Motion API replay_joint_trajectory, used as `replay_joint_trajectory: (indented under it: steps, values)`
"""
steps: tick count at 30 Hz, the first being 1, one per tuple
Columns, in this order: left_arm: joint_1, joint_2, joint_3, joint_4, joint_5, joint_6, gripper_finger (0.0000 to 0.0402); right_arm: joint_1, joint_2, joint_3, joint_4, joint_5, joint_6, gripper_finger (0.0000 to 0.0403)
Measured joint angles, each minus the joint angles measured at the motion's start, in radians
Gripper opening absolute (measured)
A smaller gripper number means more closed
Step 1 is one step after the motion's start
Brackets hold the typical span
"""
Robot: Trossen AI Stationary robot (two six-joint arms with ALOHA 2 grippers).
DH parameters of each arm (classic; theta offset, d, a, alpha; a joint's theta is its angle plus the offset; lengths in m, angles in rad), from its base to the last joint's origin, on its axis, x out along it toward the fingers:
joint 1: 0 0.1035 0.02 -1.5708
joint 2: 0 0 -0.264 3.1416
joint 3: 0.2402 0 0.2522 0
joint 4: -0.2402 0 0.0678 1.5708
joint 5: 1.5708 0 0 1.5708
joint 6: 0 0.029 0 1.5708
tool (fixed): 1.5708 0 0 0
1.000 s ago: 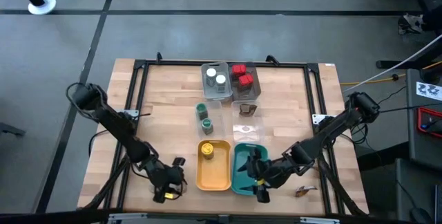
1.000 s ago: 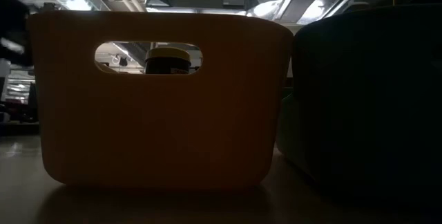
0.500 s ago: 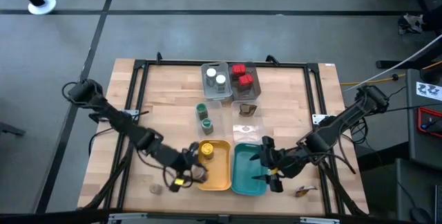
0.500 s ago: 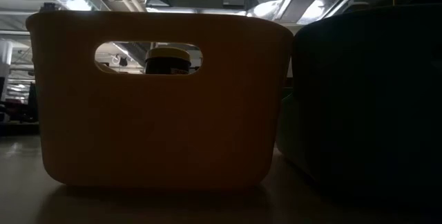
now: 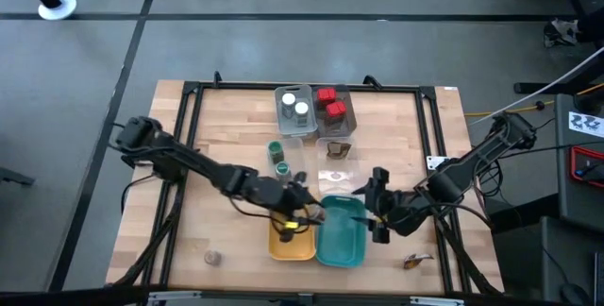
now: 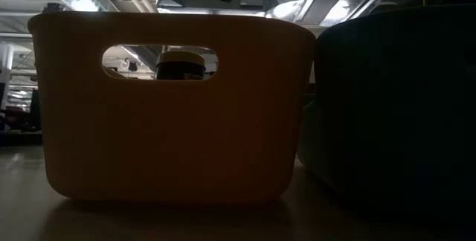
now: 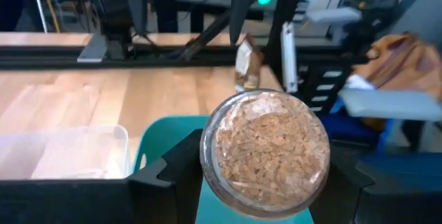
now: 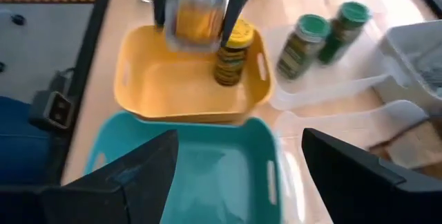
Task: Sort spices by type
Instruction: Put the top brown seasoning bottle into the blue bin
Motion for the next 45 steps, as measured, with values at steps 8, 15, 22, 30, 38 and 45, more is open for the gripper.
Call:
replay_joint_trajectory:
  steps: [8,15,22,30,38,45]
  values:
    - [0.048,0.205,0.144,-0.008,0.0,0.011,0.0186,0.0,-0.021,0.0,-0.085,0.031,0.005,0.0308]
    - [0.067,0.34,0.22,-0.005,0.001,0.009,0.0185,0.0,-0.021,0.0,-0.096,0.038,0.006,0.0308]
    - [0.068,0.423,0.261,-0.001,0.001,0.009,0.0186,0.0,-0.021,0.0,-0.098,0.039,0.007,0.0308]
    - [0.068,0.476,0.267,-0.005,0.002,0.005,0.0188,0.0,-0.02,0.0,-0.09,0.041,0.007,0.0308]
    - [0.077,0.481,0.267,-0.021,0.003,0.005,0.0187,0.0,-0.02,0.0,-0.085,0.041,0.007,0.0308]
    - [0.077,0.481,0.276,-0.029,0.003,0.004,0.019,0.0,-0.02,0.0,-0.085,0.041,0.007,0.0308]
